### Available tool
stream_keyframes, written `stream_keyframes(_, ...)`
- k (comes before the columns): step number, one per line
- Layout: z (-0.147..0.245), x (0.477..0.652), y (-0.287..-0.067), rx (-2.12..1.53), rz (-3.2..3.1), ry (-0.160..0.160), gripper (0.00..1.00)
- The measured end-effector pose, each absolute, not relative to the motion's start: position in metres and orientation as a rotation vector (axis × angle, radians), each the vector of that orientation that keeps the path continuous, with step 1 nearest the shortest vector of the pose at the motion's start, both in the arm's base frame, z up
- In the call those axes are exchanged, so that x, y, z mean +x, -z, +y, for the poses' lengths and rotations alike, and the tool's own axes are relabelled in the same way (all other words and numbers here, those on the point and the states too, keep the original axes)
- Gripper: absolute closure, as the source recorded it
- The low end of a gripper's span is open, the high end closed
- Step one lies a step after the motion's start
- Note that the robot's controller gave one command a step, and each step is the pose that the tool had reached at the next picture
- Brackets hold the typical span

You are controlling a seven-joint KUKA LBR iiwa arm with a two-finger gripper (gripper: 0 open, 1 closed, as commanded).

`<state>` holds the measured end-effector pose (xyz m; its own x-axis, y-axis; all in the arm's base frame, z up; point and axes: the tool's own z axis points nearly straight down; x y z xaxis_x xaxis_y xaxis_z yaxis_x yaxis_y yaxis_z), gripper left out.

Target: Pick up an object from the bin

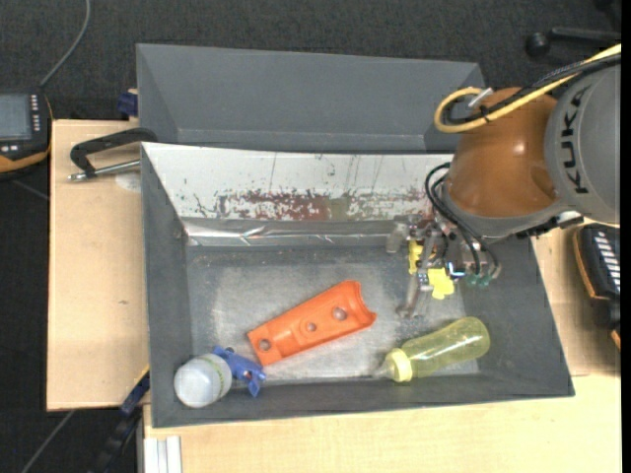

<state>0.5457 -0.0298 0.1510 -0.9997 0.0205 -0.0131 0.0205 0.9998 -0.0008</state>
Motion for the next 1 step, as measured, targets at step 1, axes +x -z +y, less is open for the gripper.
stream_keyframes(1,-0.0197,0.5443,-0.1353,0.038,3.132,-0.001,0.00)
